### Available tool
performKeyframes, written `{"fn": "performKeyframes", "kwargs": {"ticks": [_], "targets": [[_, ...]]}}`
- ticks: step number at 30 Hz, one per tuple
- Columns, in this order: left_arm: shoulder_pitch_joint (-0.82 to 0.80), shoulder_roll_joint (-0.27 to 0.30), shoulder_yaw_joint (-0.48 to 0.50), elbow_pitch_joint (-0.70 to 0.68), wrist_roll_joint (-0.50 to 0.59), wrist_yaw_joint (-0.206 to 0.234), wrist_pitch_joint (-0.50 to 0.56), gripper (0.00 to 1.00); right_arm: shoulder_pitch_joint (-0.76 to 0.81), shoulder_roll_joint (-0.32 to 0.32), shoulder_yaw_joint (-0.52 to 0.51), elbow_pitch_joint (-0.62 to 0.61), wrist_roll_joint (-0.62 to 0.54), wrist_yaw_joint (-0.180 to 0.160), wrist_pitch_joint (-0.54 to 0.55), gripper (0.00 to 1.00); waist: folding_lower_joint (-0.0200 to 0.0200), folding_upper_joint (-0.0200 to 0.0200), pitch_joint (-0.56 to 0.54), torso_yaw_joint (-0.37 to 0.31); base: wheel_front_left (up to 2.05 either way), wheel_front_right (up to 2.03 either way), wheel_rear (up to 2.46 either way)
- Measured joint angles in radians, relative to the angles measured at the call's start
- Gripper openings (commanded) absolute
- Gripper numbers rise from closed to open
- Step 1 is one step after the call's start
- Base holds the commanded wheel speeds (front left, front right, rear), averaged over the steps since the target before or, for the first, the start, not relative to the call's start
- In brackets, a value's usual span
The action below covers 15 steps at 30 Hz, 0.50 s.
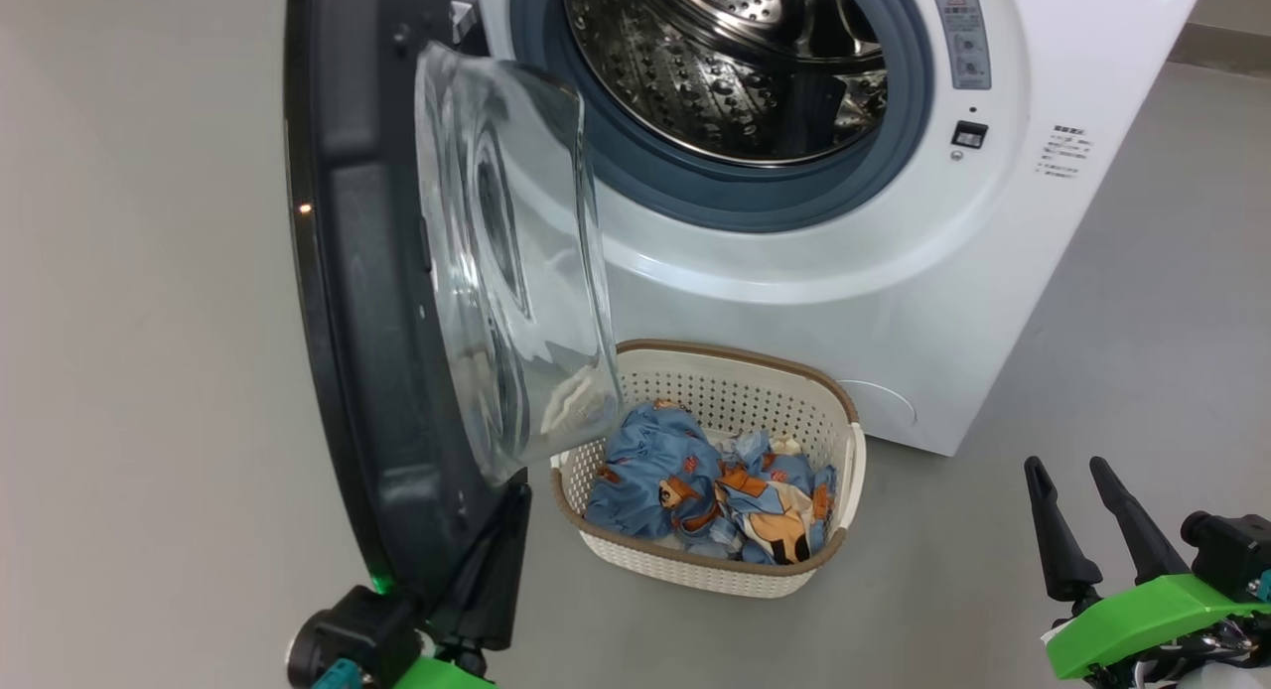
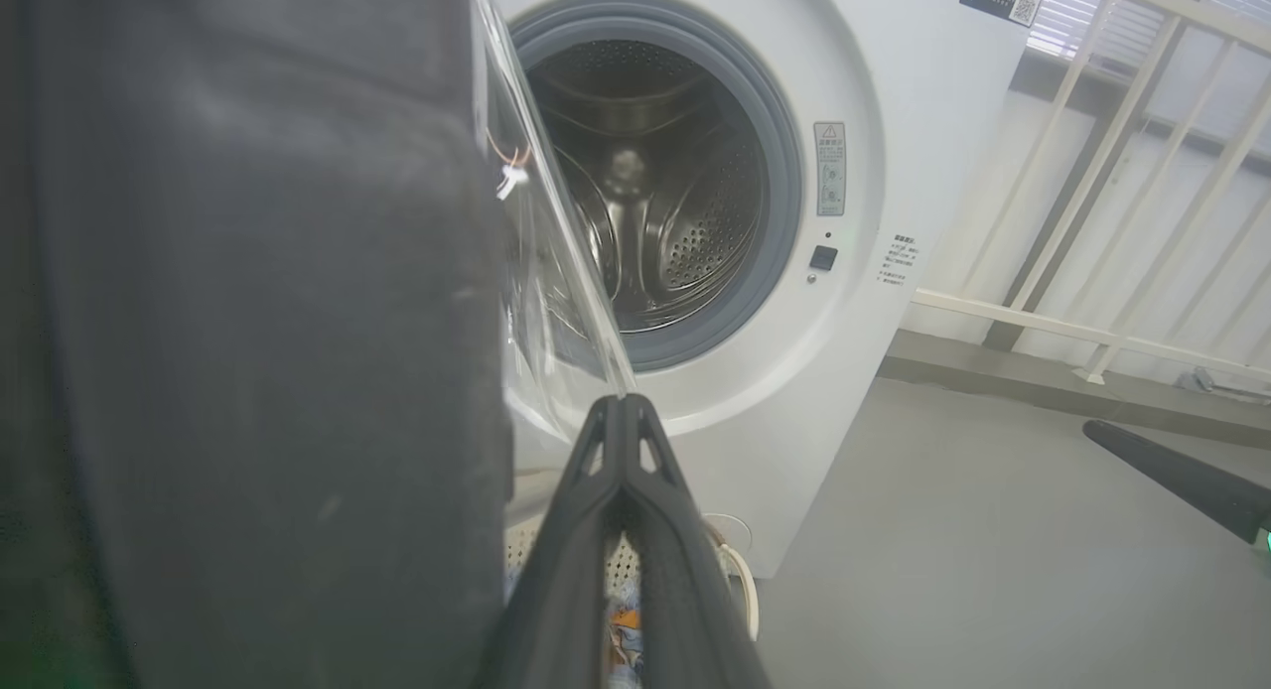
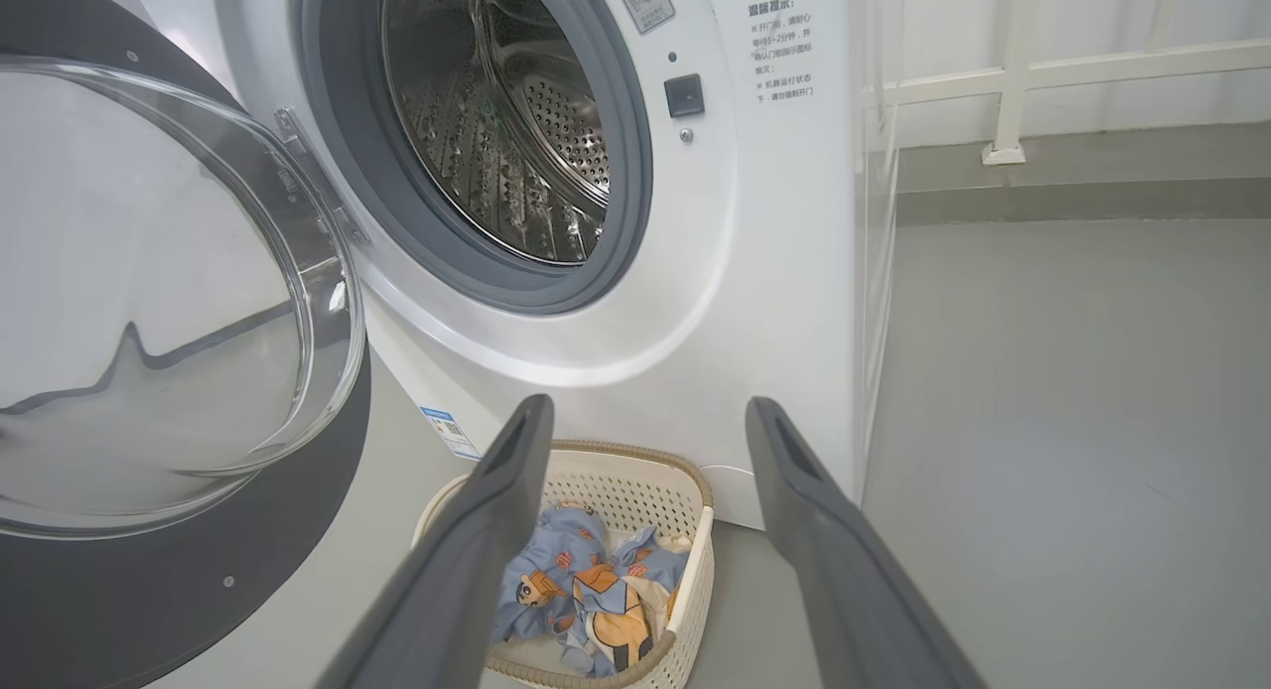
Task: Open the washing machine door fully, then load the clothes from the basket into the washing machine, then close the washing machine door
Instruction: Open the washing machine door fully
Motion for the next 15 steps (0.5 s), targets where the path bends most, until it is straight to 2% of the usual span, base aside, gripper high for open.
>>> {"fn": "performKeyframes", "kwargs": {"ticks": [15], "targets": [[0.042, 0.06, 0.081, -0.059, -0.008, 0.07, 0.013, 0.0, 0.001, 0.0, 0.0, -0.002, -0.001, 0.0, 0.0, 1.0, 0.0, 0.0, 0.0, 0.036, 0.0, 0.0, 0.0]]}}
